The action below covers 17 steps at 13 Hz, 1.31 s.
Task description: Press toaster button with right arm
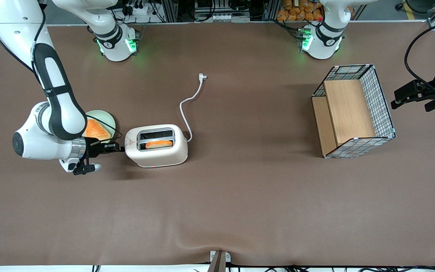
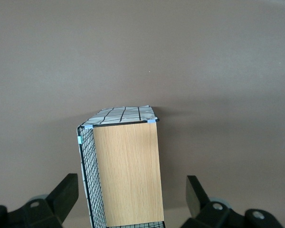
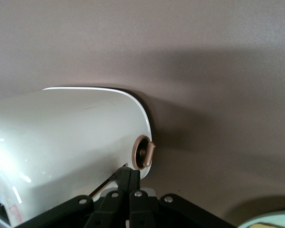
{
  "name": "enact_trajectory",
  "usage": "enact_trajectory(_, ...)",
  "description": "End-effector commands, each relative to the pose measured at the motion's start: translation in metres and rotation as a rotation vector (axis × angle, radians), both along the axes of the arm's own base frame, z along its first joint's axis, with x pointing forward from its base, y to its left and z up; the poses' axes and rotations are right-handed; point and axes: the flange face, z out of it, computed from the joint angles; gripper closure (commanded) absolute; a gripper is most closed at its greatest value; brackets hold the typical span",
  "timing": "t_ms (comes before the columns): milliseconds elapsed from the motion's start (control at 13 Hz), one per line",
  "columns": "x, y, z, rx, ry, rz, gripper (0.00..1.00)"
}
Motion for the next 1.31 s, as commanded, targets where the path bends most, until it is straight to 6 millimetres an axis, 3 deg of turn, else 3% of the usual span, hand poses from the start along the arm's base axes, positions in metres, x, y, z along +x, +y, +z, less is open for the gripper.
enact_trajectory(0,0.0003,-0.0039,-0.0213,0.004,-0.023,-0.002,1.00)
enact_trajectory(1231,-0.0007,-0.0051,-0.0246,-0.001,-0.030,-0.001,1.00)
